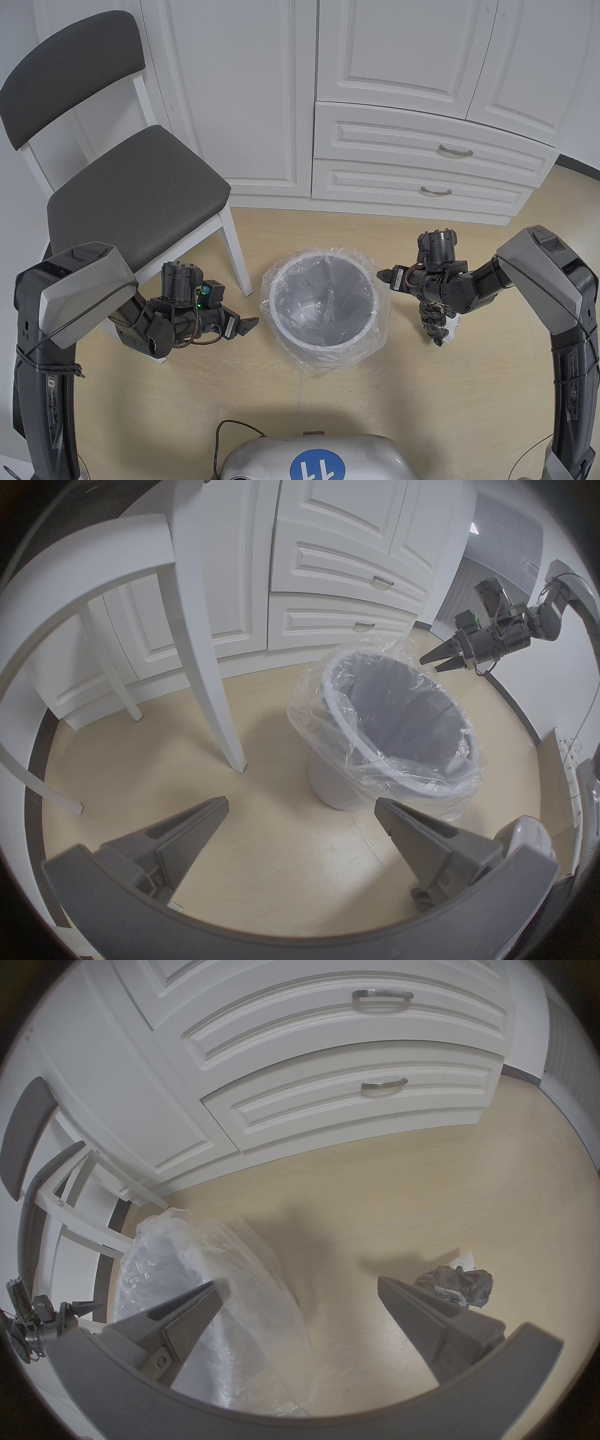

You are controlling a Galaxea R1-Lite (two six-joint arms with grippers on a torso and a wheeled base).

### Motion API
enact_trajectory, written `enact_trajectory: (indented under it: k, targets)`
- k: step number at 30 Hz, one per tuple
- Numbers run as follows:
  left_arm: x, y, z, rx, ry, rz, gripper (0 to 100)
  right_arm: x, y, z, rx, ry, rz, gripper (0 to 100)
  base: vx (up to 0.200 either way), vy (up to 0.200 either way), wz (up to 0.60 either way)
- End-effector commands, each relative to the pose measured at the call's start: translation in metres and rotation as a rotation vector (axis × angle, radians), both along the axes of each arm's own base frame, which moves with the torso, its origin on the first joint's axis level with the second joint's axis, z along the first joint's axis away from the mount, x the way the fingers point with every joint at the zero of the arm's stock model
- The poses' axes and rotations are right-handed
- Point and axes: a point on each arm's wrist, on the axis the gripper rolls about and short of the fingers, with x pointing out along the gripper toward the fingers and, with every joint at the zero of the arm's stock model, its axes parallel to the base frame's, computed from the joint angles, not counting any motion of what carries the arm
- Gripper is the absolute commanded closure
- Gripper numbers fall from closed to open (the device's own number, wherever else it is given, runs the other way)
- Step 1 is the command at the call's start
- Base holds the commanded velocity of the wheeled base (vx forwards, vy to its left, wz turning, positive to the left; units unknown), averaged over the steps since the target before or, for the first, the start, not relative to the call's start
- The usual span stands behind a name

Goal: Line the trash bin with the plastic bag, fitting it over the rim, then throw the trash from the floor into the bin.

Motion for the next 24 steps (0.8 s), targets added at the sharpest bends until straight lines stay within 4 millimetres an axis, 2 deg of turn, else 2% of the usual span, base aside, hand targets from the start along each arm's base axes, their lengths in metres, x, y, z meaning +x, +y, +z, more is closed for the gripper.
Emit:
enact_trajectory:
  k: [1,11,17,24]
  targets:
    - [0.0,0.0,-0.003,-0.001,0.0,-0.001,0,0.005,-0.001,-0.022,-0.007,0.026,-0.005,0,0.0,0.0,0.0]
    - [0.002,-0.003,-0.008,-0.021,-0.018,-0.028,0,0.013,-0.006,-0.053,-0.018,0.061,-0.018,0,0.0,0.0,0.0]
    - [0.003,-0.003,-0.012,-0.024,-0.012,-0.035,0,0.013,-0.003,-0.061,-0.02,0.073,-0.014,0,0.0,0.0,0.0]
    - [0.005,-0.001,-0.008,-0.03,-0.023,-0.029,0,0.012,-0.002,-0.06,-0.032,0.071,-0.029,0,0.0,0.0,0.0]
